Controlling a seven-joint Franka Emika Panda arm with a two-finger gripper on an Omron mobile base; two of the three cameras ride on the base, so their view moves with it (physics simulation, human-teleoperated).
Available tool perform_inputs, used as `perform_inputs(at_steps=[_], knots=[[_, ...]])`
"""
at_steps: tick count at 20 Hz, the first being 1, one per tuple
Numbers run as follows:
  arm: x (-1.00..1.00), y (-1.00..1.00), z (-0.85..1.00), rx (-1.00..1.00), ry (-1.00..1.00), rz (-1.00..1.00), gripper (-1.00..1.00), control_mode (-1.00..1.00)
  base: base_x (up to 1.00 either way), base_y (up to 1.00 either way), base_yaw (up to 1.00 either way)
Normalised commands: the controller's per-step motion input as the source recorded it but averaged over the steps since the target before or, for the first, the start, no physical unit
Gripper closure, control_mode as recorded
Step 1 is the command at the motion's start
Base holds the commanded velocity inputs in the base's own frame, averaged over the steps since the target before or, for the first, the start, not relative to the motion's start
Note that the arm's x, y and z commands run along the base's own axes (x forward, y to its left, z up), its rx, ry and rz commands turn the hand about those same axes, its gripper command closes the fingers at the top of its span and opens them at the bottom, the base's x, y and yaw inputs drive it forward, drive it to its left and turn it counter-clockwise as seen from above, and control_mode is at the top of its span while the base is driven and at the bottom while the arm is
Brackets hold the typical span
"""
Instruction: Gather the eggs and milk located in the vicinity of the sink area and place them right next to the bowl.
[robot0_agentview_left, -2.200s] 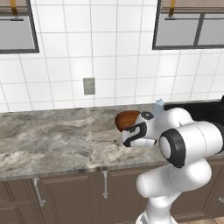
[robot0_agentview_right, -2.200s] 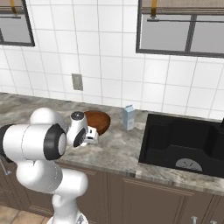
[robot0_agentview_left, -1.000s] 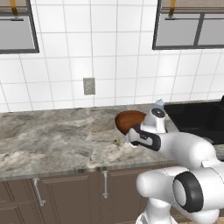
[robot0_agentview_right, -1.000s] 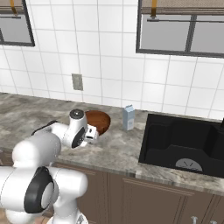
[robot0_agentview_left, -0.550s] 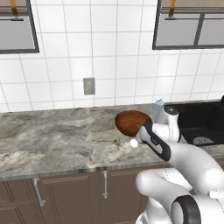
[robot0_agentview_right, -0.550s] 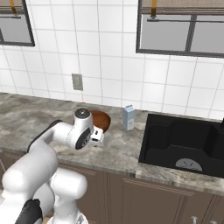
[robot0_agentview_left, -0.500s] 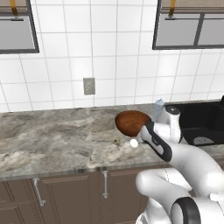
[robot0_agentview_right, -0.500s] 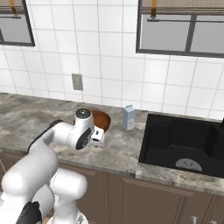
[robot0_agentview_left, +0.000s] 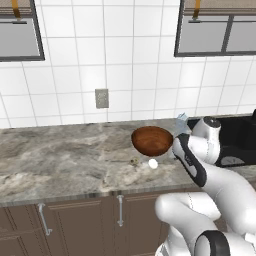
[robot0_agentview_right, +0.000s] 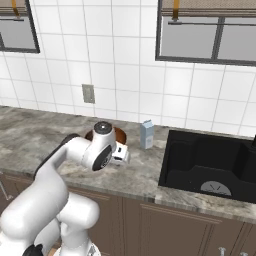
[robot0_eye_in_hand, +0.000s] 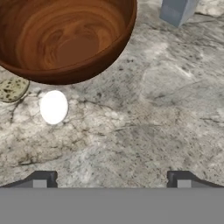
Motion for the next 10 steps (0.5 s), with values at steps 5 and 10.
perform_inputs(at_steps=[5,10], knots=[[0.00,-0.24,0.41,0.00,0.01,0.00,-1.00,-1.00,0.00,0.00,0.00],[0.00,-0.20,0.44,0.00,0.00,0.00,-1.00,-1.00,0.00,0.00,0.00]])
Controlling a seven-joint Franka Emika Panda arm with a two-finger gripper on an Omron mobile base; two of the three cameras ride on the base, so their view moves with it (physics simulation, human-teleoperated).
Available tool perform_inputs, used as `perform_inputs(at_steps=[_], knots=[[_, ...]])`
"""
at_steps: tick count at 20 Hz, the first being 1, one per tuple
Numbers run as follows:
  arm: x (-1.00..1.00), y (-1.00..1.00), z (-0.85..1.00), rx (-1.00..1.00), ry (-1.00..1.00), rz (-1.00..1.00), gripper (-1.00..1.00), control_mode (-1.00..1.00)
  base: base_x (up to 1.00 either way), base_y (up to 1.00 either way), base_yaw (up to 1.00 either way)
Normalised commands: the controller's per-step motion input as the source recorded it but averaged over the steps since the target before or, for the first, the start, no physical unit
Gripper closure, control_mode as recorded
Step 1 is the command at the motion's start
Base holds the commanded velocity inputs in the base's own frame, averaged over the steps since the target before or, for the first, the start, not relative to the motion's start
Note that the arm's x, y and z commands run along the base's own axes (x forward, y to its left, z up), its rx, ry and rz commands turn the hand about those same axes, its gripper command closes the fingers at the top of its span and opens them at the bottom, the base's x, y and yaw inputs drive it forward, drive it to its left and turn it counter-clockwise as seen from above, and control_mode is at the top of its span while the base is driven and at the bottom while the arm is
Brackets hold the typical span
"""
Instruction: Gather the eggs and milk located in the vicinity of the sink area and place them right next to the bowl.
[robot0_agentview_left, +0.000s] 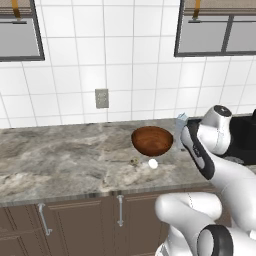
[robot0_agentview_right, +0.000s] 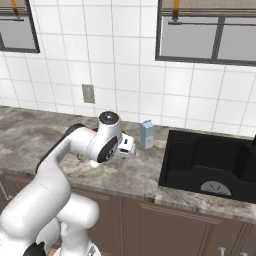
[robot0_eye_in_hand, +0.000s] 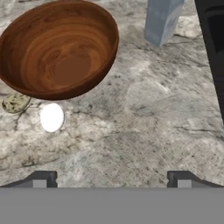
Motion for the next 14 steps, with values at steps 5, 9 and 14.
perform_inputs(at_steps=[5,9,14], knots=[[0.00,-0.18,0.29,0.00,0.01,0.00,-1.00,-1.00,0.00,0.00,0.00],[0.03,-0.20,0.16,0.00,0.03,0.00,-1.00,-1.00,0.00,0.00,0.00],[0.16,-0.16,0.10,0.00,0.00,0.00,-1.00,-1.00,0.00,0.00,0.00]])
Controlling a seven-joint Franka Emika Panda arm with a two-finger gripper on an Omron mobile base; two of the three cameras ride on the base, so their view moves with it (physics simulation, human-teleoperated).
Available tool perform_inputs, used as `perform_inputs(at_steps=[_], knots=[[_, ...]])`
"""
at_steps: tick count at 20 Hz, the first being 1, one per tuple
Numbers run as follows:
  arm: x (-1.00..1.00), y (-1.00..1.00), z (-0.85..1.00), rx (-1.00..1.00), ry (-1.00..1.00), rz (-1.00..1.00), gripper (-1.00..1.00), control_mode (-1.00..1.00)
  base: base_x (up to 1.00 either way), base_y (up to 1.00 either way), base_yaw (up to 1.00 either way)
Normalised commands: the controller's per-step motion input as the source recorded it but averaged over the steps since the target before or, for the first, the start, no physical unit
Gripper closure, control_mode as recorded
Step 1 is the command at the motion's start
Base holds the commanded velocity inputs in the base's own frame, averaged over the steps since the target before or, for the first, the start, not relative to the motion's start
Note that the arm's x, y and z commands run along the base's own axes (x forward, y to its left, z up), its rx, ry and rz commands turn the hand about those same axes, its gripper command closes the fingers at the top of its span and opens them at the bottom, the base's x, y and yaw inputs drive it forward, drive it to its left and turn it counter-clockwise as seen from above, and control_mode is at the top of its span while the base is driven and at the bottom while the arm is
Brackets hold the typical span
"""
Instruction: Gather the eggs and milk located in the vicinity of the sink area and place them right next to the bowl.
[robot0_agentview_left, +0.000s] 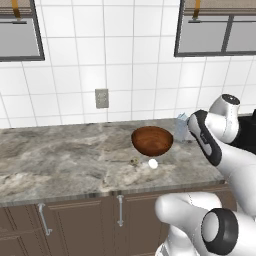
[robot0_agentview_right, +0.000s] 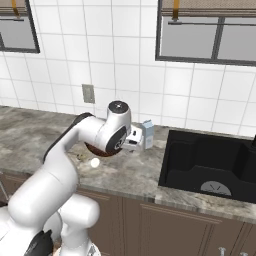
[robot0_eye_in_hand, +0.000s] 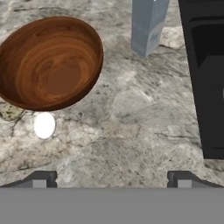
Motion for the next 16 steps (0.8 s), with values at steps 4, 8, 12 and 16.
perform_inputs(at_steps=[4,8,12,16], knots=[[0.31,-0.10,0.12,0.00,0.00,0.00,-1.00,-1.00,0.00,0.00,0.00],[0.37,-0.09,0.19,0.00,0.02,0.00,-1.00,-1.00,0.00,0.00,0.00],[0.36,-0.14,0.23,0.00,0.05,0.00,-1.00,-1.00,0.00,0.00,0.00],[0.35,-0.29,0.07,0.00,0.01,0.04,-1.00,-1.00,0.00,0.00,0.00]])
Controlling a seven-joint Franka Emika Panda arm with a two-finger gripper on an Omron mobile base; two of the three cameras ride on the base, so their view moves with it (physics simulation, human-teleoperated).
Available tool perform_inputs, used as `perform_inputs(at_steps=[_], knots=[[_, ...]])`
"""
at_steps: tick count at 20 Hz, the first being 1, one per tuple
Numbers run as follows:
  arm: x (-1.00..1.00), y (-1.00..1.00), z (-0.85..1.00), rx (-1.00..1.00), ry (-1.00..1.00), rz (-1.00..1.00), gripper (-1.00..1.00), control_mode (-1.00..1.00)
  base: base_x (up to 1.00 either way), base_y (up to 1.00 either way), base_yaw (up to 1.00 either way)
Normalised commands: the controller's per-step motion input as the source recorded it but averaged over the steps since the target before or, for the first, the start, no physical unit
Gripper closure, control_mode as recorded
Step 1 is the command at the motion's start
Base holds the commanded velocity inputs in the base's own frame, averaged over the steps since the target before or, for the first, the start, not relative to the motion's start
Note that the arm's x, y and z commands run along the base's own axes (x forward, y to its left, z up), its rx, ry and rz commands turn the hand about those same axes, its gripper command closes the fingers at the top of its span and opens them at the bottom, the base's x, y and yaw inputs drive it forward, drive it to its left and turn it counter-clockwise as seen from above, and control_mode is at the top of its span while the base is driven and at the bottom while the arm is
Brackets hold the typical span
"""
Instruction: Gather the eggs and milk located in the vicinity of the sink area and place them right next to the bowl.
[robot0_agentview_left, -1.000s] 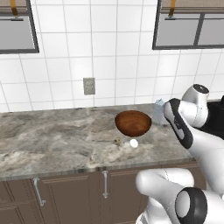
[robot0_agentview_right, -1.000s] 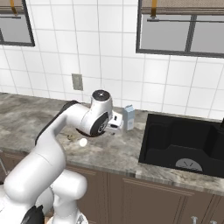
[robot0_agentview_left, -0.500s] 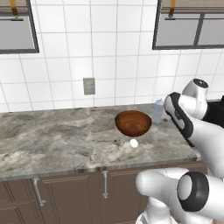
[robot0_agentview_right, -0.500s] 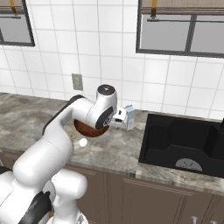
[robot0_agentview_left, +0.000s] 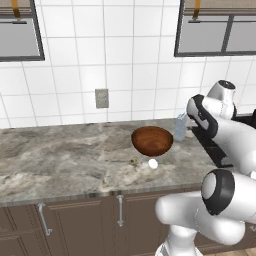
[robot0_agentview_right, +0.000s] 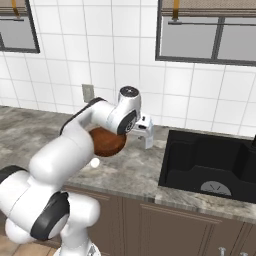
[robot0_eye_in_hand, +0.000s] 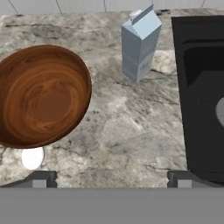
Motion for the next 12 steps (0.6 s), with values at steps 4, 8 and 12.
perform_inputs(at_steps=[4,8,12], knots=[[0.27,-0.47,0.00,0.00,0.00,0.13,-1.00,-1.00,0.00,0.00,0.00],[0.28,-0.42,0.00,0.00,0.00,0.22,-1.00,-1.00,0.00,0.00,0.00],[0.29,-0.23,0.00,0.00,0.00,0.21,-1.00,-1.00,0.00,0.00,0.00]])
